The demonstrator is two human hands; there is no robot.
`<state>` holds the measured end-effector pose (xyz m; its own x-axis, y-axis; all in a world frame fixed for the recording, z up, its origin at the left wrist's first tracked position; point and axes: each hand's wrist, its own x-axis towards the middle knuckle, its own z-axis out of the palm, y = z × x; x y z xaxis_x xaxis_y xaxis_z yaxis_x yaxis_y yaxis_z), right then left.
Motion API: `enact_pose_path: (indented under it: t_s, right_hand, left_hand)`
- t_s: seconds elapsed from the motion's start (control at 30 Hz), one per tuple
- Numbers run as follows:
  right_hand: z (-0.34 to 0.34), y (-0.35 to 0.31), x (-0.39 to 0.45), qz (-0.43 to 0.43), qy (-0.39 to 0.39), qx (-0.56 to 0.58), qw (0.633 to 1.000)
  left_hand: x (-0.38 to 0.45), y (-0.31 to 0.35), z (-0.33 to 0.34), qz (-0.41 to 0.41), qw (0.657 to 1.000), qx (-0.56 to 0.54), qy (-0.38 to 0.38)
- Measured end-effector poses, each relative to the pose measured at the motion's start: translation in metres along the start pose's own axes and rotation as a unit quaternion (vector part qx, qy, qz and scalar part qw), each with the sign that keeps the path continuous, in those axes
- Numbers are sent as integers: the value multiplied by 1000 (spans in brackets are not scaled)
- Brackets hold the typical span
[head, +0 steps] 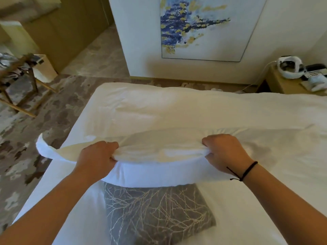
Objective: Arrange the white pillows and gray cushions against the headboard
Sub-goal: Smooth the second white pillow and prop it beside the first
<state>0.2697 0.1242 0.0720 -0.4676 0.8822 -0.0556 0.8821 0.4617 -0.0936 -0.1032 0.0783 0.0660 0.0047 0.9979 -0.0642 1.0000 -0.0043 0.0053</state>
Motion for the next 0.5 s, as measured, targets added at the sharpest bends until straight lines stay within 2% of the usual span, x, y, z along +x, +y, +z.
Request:
enact_pose_path:
  t_s: [0.13,0.27,0.37,0.5]
  right_hand:
    - [-6,14,-79,42,1,77,996]
    - [14,4,-136,73,-21,114,990]
    - [49,-11,-167,123,-32,128,984]
    - [98,-24,-215,260,-27,130,956]
  left_hand:
    - [-16,42,-18,87,995,9,-42]
    - [-33,104,-4,208,972,-22,-110]
    - [-40,156,27,315,944,20,-100]
    - [-45,196,61,369,924,63,-71]
